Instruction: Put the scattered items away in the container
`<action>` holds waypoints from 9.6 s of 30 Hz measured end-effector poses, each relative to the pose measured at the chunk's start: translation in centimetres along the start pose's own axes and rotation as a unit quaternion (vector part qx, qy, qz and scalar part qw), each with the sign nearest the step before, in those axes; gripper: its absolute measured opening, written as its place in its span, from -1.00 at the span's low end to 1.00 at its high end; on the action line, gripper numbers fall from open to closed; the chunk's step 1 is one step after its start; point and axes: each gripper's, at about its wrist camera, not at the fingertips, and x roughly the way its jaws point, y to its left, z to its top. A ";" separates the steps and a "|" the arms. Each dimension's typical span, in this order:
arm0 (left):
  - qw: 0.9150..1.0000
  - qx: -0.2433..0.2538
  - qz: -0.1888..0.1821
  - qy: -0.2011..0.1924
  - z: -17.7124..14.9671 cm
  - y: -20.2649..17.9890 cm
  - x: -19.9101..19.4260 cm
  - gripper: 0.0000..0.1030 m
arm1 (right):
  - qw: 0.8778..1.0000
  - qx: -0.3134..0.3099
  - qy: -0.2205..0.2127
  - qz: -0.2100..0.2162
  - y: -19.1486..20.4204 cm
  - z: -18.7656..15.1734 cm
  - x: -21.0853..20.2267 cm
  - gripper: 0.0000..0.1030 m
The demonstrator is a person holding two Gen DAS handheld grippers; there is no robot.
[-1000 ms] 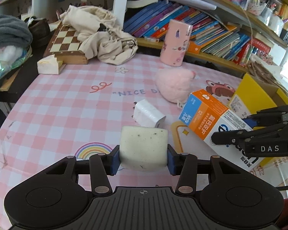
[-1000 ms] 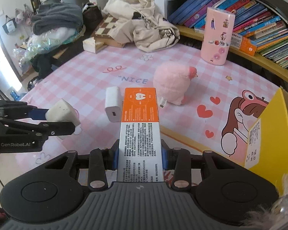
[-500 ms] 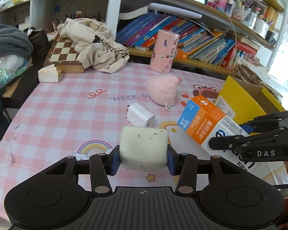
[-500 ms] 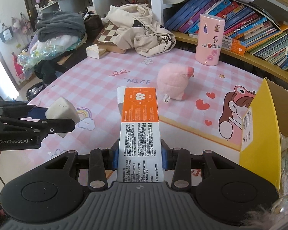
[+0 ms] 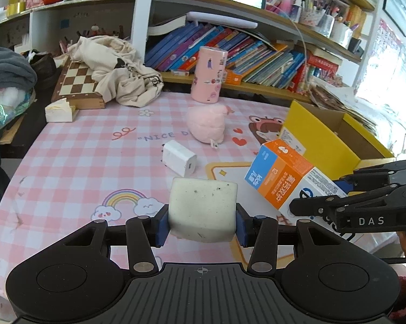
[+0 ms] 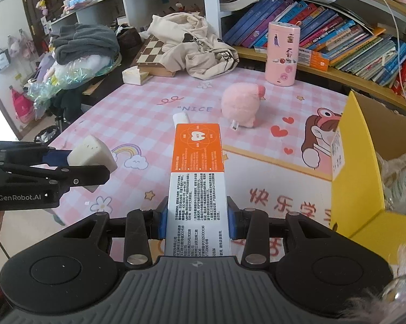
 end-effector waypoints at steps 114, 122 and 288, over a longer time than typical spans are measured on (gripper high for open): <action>0.979 0.144 -0.144 -0.028 10.2 -26.5 11.7 -0.13 | 0.986 0.089 -0.112 -0.082 -26.4 -0.2 -12.7 -0.28; 0.983 0.143 -0.113 0.018 9.7 -27.9 14.8 -0.12 | 0.992 0.083 -0.084 -0.045 -30.1 0.6 -9.6 -0.28; 0.994 0.108 0.020 0.022 -1.4 -5.2 0.3 0.92 | 0.992 -0.012 0.026 -0.126 -0.4 -4.4 -0.6 0.97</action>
